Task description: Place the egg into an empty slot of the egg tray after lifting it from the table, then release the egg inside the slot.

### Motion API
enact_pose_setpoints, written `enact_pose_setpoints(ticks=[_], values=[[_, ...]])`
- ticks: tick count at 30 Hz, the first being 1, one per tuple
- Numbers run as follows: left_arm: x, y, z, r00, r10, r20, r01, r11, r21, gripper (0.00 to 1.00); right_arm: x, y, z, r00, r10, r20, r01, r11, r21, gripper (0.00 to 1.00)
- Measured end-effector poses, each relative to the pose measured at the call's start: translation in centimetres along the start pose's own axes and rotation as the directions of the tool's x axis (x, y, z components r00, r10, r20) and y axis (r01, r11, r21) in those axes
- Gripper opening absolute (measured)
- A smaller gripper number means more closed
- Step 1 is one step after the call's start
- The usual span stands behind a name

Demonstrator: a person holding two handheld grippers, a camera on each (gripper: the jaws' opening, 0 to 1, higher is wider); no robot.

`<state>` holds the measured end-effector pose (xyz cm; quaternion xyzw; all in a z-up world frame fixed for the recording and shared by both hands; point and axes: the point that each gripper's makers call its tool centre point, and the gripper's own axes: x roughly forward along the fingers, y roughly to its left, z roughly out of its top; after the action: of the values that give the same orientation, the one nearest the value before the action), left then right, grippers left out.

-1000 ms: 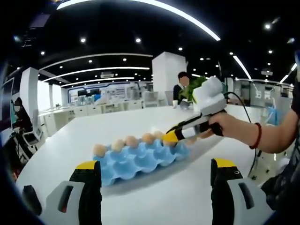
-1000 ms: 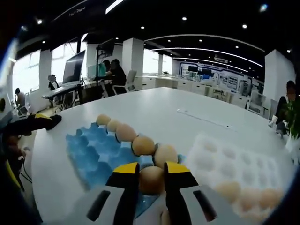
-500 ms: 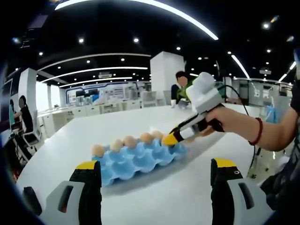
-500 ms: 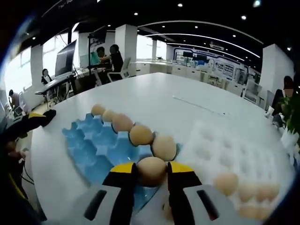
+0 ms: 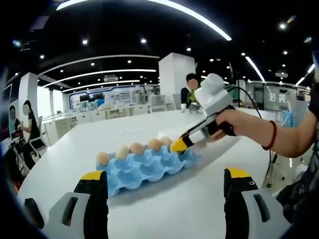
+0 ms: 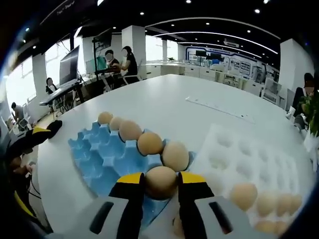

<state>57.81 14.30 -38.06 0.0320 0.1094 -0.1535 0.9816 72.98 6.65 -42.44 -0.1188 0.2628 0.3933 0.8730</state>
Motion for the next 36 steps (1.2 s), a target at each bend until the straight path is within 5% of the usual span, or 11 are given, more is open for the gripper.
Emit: enact_pose_setpoints(ticks=[23, 36], values=[[-0.4, 0.1, -0.3, 1.000, 0.015, -0.004, -0.015, 1.000, -0.005, 0.98, -1.0, 0.9, 2.2, 0.988, 0.026, 0.150, -0.015, 0.997, -0.073, 0.26], [-0.6, 0.1, 0.1, 1.000, 0.016, 0.005, -0.016, 1.000, -0.001, 0.98, -0.8, 1.4, 2.9, 0.983, 0.026, 0.183, -0.005, 0.993, -0.114, 0.26]])
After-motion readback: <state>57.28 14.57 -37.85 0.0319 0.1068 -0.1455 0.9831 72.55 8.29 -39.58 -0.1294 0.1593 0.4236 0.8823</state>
